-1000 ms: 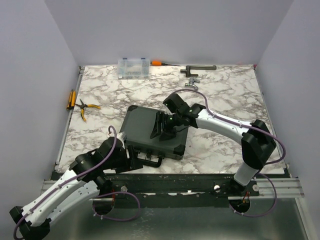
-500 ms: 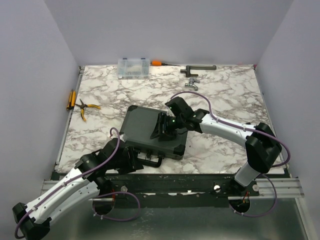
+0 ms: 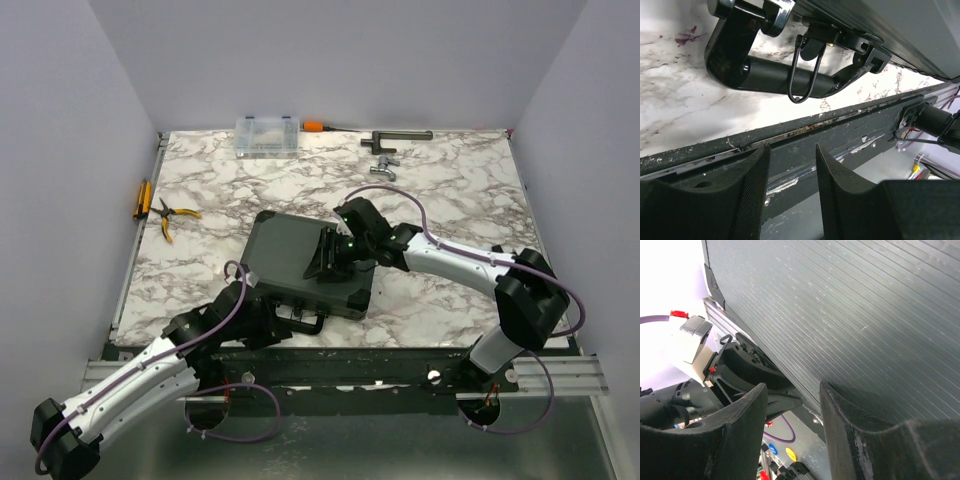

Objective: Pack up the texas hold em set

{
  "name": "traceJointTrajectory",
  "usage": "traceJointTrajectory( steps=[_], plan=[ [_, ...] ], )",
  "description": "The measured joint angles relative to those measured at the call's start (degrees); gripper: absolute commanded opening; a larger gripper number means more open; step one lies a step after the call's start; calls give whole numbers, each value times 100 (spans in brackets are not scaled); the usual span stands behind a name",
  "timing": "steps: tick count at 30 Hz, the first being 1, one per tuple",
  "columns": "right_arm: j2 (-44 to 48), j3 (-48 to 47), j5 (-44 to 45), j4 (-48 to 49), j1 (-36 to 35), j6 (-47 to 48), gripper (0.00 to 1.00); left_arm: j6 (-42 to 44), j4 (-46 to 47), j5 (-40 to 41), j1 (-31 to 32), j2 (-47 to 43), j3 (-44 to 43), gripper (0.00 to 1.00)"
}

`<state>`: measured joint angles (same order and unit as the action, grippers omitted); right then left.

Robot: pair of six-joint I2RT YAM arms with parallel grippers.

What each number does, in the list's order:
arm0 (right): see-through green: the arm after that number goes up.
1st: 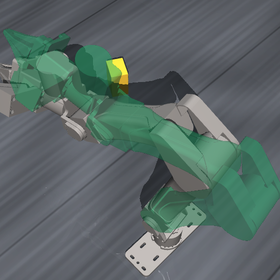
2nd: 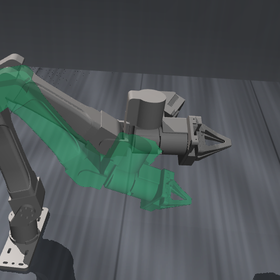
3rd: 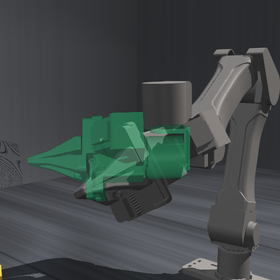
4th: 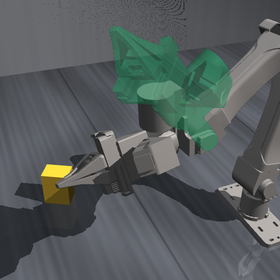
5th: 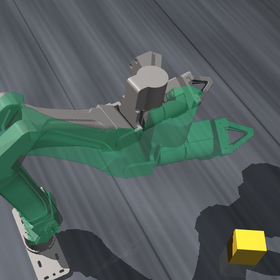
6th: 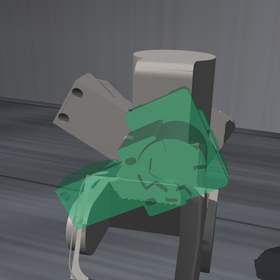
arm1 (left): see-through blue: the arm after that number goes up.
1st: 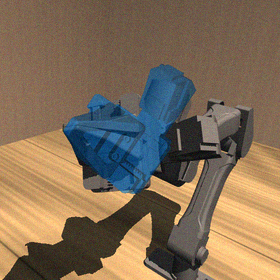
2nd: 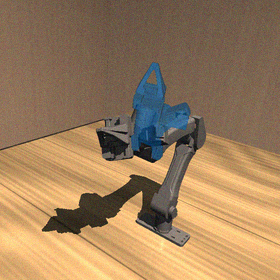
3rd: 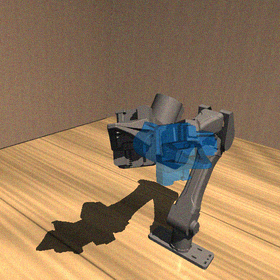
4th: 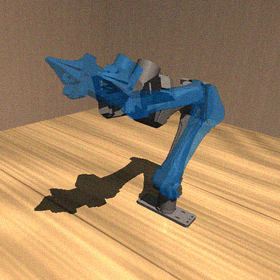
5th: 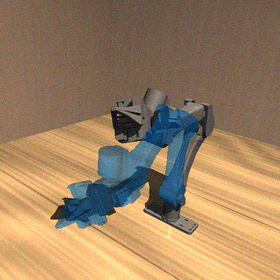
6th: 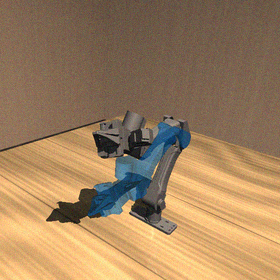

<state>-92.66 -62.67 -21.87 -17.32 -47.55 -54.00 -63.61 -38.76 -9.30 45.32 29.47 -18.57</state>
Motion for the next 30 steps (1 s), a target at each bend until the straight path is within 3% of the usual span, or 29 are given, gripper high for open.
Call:
traceJointTrajectory(
  steps=[15,30],
  plan=[
    [219,323,46,146,0,-221,45,-168,828,-39,-26,463,254,17],
    [306,461,101,186,-2,-319,39,140,1296,129,-74,1172,251,9]
  ],
)
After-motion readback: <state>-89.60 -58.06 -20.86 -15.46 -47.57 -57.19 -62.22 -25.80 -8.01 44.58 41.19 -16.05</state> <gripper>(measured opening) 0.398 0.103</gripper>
